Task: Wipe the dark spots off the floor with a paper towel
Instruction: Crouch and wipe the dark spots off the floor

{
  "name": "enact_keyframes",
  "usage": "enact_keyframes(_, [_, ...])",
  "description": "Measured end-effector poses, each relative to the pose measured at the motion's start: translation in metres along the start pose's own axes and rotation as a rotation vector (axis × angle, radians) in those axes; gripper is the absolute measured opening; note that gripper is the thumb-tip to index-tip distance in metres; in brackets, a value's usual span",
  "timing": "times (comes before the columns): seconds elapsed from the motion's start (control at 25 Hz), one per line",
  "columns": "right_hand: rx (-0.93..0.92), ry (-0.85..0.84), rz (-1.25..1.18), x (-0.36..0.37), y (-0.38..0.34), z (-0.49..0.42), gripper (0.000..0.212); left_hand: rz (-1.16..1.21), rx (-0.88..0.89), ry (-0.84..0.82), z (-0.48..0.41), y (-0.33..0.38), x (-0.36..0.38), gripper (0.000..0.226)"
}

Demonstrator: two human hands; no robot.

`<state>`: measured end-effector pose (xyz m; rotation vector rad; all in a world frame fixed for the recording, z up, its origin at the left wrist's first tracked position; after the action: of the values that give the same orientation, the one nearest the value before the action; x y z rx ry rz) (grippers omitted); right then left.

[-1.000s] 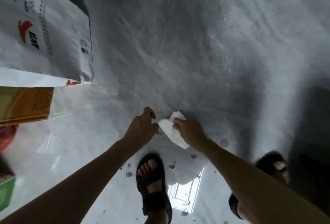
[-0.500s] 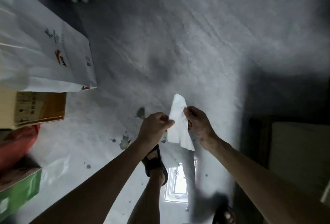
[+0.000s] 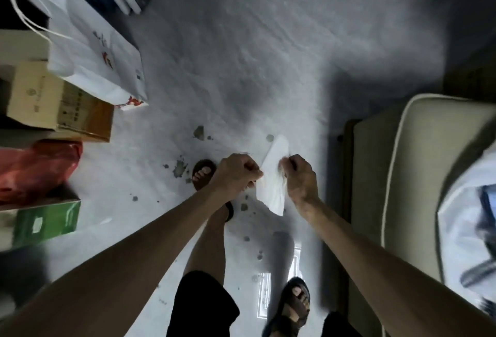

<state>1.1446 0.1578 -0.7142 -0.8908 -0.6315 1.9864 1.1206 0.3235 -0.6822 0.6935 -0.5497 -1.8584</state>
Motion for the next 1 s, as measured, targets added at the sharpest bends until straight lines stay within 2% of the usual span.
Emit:
enact_keyframes(0.16, [-0.01,-0.006,0.005,-0.01,0.03,0.054,0.024,0.053,0.004,-0.009,0.052,-0.003,0.036,0.011])
enact_keyframes(0.44, [0.071,-0.042,-0.186,0.046,0.063,0.089,0.027,0.132,0.021,-0.077,0.082,-0.036,0.041,0.012])
enact_keyframes(0.56, [0.077,-0.013,-0.199,0.067,0.068,0.063,0.026,0.163,0.017,-0.068,0.054,-0.06,0.03,0.008])
enact_keyframes(0.76, [0.096,0.129,-0.233,0.094,0.069,-0.002,0.024,0.17,0.066,-0.124,-0.017,-0.076,0.013,0.011])
enact_keyframes(0.88, [0.093,0.173,-0.273,0.11,0.084,-0.06,0.024,0.282,0.068,-0.14,-0.076,-0.091,0.011,0.011])
enact_keyframes(1.0, [0.052,0.329,-0.081,0.09,0.113,-0.129,0.021,0.392,0.048,-0.135,-0.152,-0.108,0.033,0.007])
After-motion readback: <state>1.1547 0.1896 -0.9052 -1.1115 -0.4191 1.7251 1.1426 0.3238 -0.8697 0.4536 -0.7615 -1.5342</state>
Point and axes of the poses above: each hand's wrist, its own z-axis away from the middle knuckle, its own x-axis out of the palm, y = z × x, the point moved 5 cm from there along -z, towards the middle knuckle, and after that the axes turned 10 degrees about -y, right-handed, at the moved point
